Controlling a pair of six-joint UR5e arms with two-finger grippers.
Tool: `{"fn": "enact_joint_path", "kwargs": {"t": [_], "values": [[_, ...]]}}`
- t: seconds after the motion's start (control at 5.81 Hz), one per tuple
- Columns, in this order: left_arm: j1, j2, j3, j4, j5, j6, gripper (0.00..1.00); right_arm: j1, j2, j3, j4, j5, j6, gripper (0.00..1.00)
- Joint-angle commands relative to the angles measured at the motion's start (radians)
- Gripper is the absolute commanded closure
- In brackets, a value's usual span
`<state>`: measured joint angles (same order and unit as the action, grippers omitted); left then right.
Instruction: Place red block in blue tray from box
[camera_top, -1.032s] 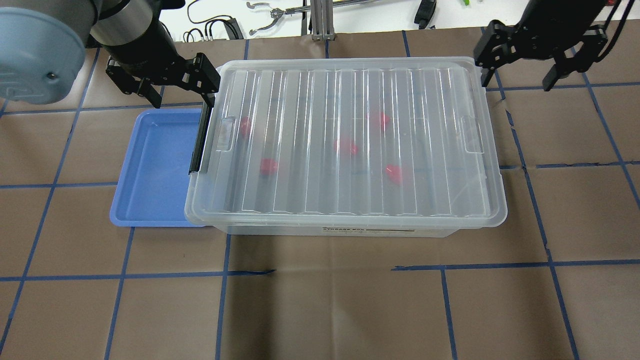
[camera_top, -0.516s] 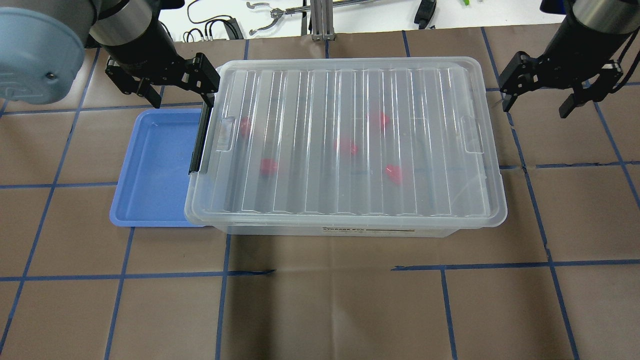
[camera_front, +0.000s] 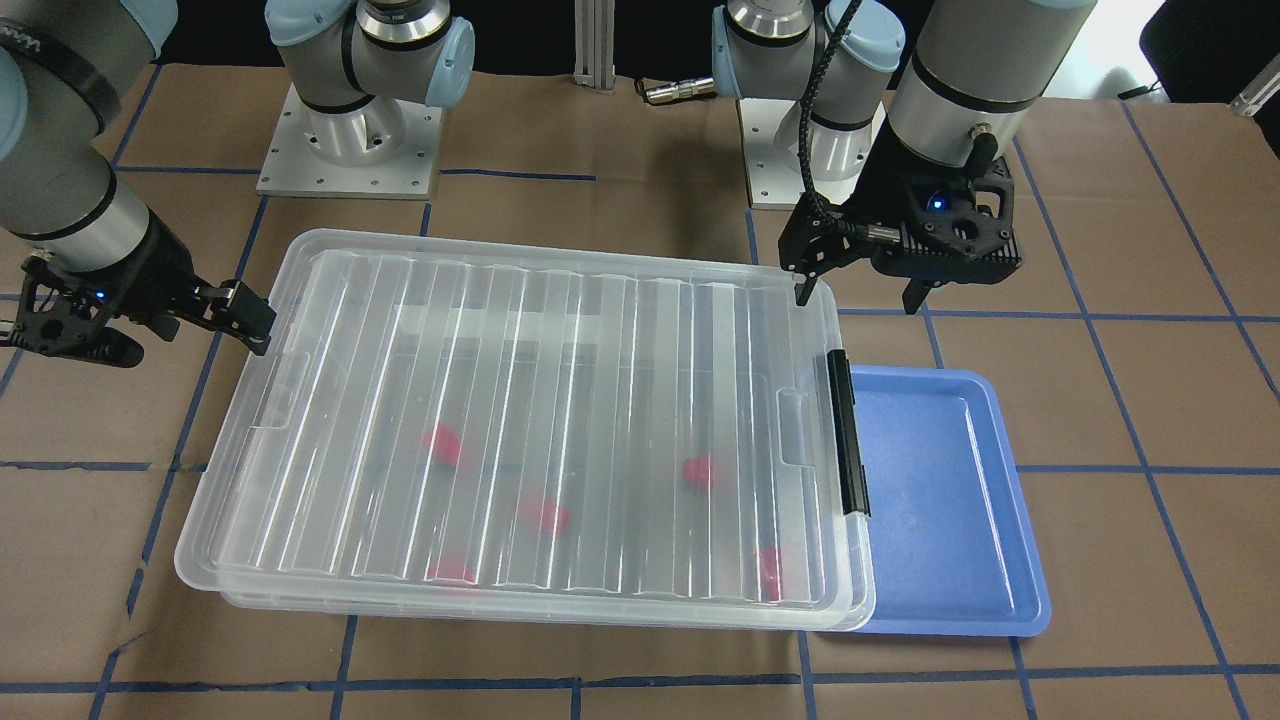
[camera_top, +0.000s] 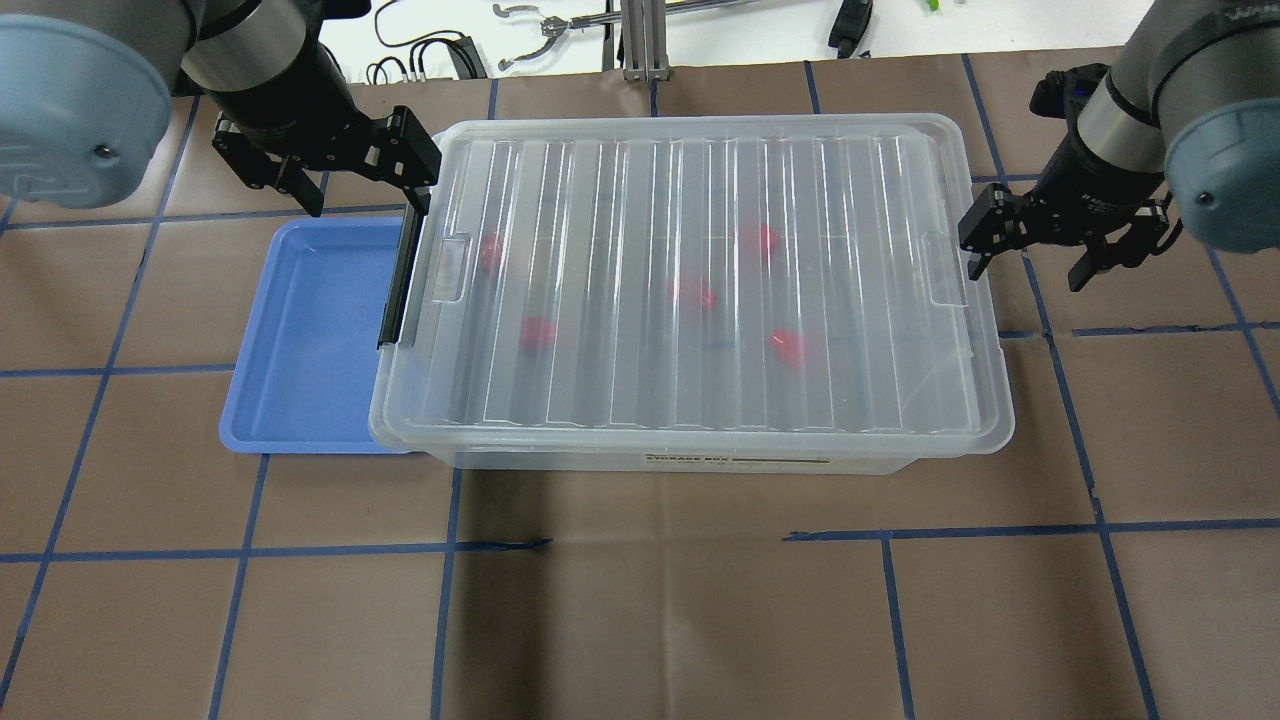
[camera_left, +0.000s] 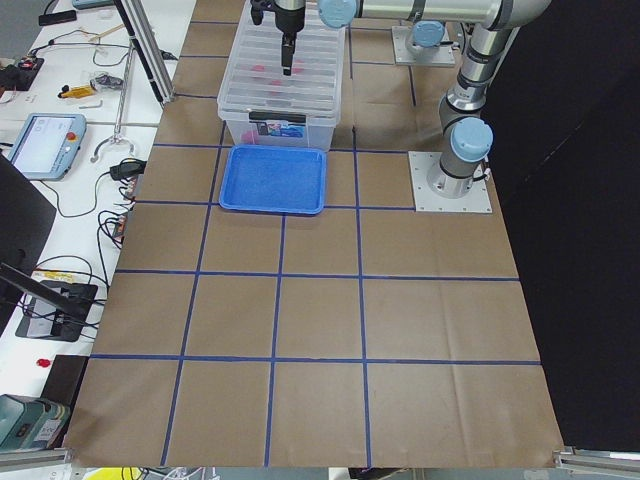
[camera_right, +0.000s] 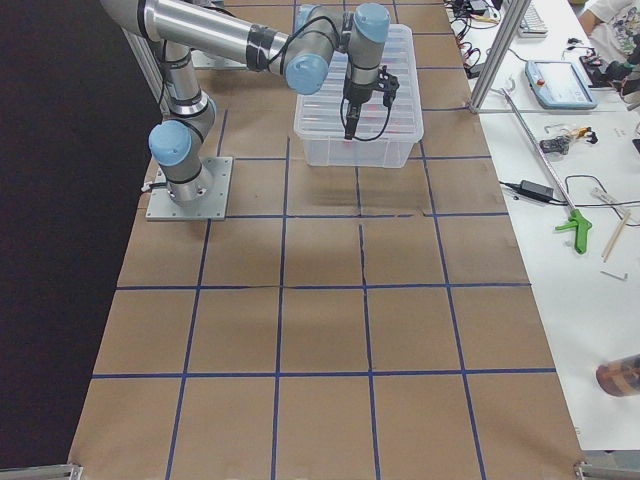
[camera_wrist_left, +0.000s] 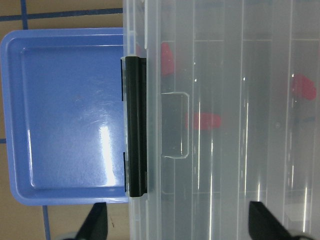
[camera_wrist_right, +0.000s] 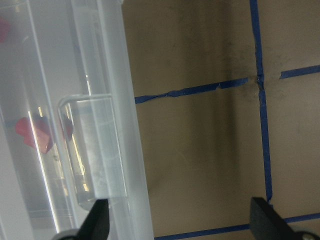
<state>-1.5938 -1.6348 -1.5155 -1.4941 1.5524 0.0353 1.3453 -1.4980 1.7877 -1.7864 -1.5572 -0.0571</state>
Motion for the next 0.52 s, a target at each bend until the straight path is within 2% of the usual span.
{"fn": "enact_joint_path", "kwargs": {"t": [0.0,0.34], "values": [[0.0,0.0,0.0,0.0,0.0,0.0,0.02,0.0,0.002,0.038,-0.019,-0.004,-0.01,0.0],[0.0,-0.002,0.0,0.0,0.0,-0.002,0.02,-0.002,0.019,0.036,-0.031,-0.007,-0.086,0.0]]}}
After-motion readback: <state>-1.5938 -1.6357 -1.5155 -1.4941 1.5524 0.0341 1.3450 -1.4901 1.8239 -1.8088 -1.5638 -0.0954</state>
